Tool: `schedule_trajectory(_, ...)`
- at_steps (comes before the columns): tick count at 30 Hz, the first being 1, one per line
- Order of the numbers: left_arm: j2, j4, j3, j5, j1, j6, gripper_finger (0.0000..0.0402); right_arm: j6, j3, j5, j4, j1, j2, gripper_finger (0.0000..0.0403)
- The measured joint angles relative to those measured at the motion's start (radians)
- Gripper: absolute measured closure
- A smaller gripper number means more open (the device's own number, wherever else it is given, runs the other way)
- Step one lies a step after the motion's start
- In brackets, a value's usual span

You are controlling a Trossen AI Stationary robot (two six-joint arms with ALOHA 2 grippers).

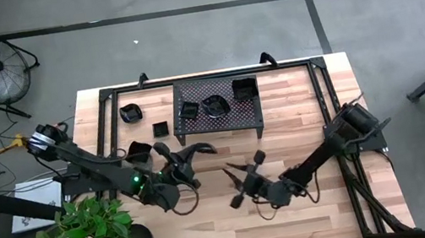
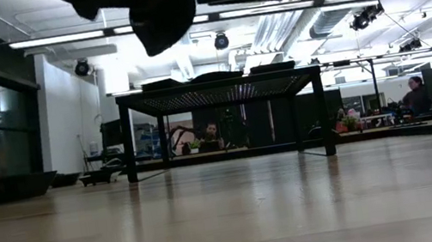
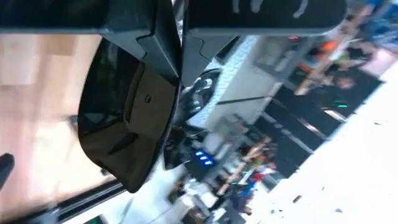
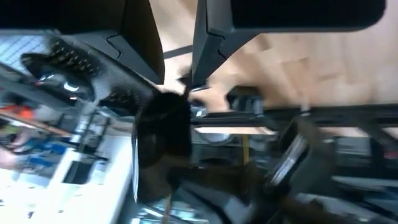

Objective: Pick & Place Mini shaped plates
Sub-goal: Stack the leaf-shaped plate on the leaf-shaped plates on the shelf

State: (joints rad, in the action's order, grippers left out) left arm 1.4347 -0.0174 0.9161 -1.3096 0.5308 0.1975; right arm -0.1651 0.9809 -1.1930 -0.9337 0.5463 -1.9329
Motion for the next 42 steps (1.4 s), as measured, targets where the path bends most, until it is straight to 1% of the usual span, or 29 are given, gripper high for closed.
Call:
schedule_trajectory(3, 0.029, -0.062, 0.000, -0.054, 0.000, 0.056, 0.0401, -0.046, 0.039, -0.042, 0.003, -0.029, -0.011, 0.0324)
schedule_trajectory(9, 0.048, -0.065, 0.000, -0.113, 0.000, 0.061, 0.0401, -0.110, 0.074, -0.038, -0.007, -0.058, -0.011, 0.0324)
schedule_trajectory(11, 0.048, -0.062, 0.000, -0.119, 0.000, 0.063, 0.0401, -0.119, 0.077, -0.021, -0.007, -0.062, -0.011, 0.0321)
schedule_trajectory(16, 0.048, -0.063, 0.000, -0.117, 0.000, 0.061, 0.0401, -0.128, 0.080, -0.022, -0.007, -0.076, -0.011, 0.0289)
schedule_trajectory(21, 0.047, -0.062, 0.000, -0.114, 0.000, 0.061, 0.0401, -0.124, 0.079, -0.063, -0.022, -0.086, -0.011, 0.0247)
schedule_trajectory(23, 0.047, -0.062, 0.000, -0.113, 0.000, 0.061, 0.0401, -0.124, 0.079, -0.066, -0.040, -0.093, -0.011, 0.0237)
schedule_trajectory(25, 0.047, -0.062, 0.000, -0.113, 0.000, 0.060, 0.0401, -0.124, 0.079, -0.045, -0.051, -0.103, -0.011, 0.0234)
schedule_trajectory(28, 0.047, -0.062, 0.000, -0.108, 0.000, 0.060, 0.0401, -0.082, 0.079, 0.024, -0.051, -0.124, -0.011, 0.0237)
schedule_trajectory(30, 0.047, -0.062, 0.000, -0.104, 0.000, 0.060, 0.0401, -0.070, 0.079, 0.051, -0.046, -0.141, -0.011, 0.0242)
schedule_trajectory(36, 0.047, -0.062, 0.000, -0.096, 0.000, 0.060, 0.0401, -0.083, 0.079, 0.035, -0.044, -0.153, -0.011, 0.0264)
schedule_trajectory(42, 0.048, -0.062, 0.000, -0.085, 0.000, 0.059, 0.0401, -0.085, 0.079, -0.004, -0.043, -0.141, -0.011, 0.0296)
